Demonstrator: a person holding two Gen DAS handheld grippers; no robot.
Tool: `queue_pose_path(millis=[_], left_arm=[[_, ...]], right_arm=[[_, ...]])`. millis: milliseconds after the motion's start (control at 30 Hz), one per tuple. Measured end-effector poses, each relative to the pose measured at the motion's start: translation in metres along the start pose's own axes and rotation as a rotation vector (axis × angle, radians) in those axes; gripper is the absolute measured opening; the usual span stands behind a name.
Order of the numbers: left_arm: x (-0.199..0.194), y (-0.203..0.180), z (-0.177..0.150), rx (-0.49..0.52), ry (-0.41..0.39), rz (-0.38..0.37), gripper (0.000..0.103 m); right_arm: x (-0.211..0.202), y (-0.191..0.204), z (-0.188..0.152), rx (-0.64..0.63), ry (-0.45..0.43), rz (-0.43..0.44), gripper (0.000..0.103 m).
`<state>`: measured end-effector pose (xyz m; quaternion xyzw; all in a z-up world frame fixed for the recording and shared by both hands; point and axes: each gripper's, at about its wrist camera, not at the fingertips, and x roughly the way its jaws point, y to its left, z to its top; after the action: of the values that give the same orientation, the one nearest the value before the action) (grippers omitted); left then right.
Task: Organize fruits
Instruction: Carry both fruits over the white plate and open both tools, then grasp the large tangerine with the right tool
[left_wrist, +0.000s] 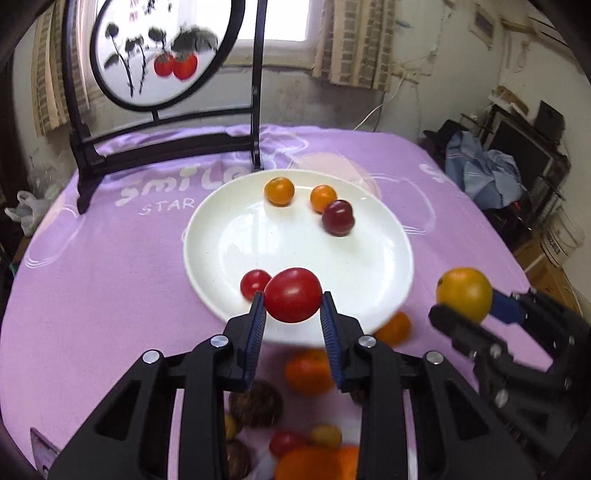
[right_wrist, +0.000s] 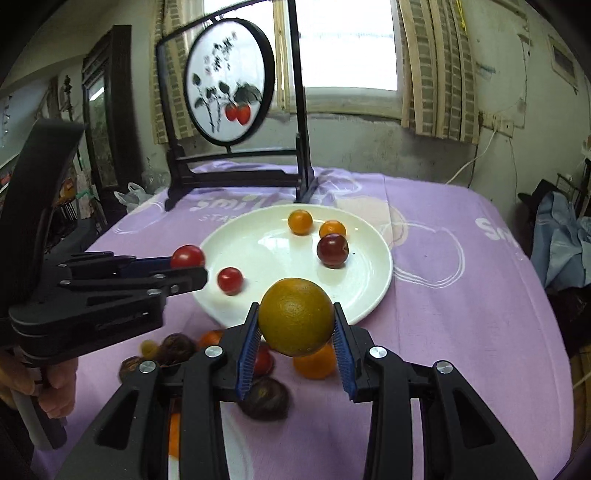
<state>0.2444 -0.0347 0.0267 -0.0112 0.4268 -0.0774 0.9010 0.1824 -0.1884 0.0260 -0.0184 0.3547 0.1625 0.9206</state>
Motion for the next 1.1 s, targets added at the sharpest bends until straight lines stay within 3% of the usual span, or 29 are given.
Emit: queue_pose_path(millis=[233, 267, 300, 333, 533, 767, 933, 1100], left_arm=[[0.060, -0.016, 0.023, 0.048, 0.065, 0.044, 0.032], [0.062, -0.015, 0.024, 0.039, 0.070, 0.052, 0.041], [0.060, -0.014, 0.026, 0.025, 0.060, 0.064, 0.057], [0.056, -0.013, 0.027, 0.013, 0.039, 0.072, 0.067], [0.013, -0.015, 0.023, 0.022, -0.049, 0.065, 0.077], [-0.052, -0.007, -0.014, 0.010, -0.118, 0.049, 0.089], [-0.084, 0.004, -0.060, 0.027, -0.163, 0.111, 0.095], [-0.088, 0.018, -0.102, 0.020, -0.116, 0.113, 0.095]], right_arm=[[0.061, -0.003, 0.005, -0.028, 0.081, -0.012, 0.039], [0.063, -0.004, 0.005, -0.029, 0.073, -0.017, 0.046], [0.062, -0.005, 0.004, -0.029, 0.054, -0.033, 0.054], [0.059, -0.007, 0.004, -0.025, 0.033, -0.048, 0.056], [0.024, -0.015, 0.003, 0.012, -0.008, -0.009, 0.058], [-0.016, -0.005, -0.020, -0.003, 0.009, 0.019, 0.060], [-0.038, 0.014, -0.052, -0.065, 0.052, 0.030, 0.060], [-0.049, 0.032, -0.082, -0.087, 0.096, 0.053, 0.065]])
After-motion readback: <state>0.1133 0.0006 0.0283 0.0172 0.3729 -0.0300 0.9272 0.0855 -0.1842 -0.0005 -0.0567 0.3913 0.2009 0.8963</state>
